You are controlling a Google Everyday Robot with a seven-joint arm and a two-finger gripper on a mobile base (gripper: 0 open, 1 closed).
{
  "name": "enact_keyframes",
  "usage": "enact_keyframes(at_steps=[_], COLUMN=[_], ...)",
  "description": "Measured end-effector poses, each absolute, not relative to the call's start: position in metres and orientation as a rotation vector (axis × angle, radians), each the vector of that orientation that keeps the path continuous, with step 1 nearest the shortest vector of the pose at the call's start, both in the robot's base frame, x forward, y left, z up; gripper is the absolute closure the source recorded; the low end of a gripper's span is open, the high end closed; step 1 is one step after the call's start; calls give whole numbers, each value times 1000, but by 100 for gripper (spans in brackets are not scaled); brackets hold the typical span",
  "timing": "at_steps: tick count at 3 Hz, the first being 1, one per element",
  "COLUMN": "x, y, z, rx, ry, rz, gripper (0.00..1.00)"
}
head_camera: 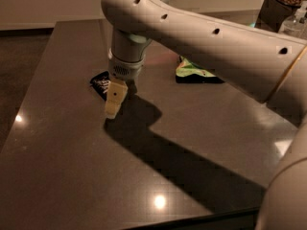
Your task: Pick rxbar chocolate
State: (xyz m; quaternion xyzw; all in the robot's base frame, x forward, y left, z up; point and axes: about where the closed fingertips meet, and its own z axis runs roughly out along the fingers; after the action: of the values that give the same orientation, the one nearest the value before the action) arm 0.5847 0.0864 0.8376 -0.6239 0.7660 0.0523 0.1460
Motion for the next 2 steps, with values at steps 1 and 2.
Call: enact_keyframes(at_steps=[1, 2], x=[587, 589], y=[95, 101], z=[830, 829], rx=[-1837, -1860], ry=[2212, 2221], rz=[159, 181], gripper=[9, 25])
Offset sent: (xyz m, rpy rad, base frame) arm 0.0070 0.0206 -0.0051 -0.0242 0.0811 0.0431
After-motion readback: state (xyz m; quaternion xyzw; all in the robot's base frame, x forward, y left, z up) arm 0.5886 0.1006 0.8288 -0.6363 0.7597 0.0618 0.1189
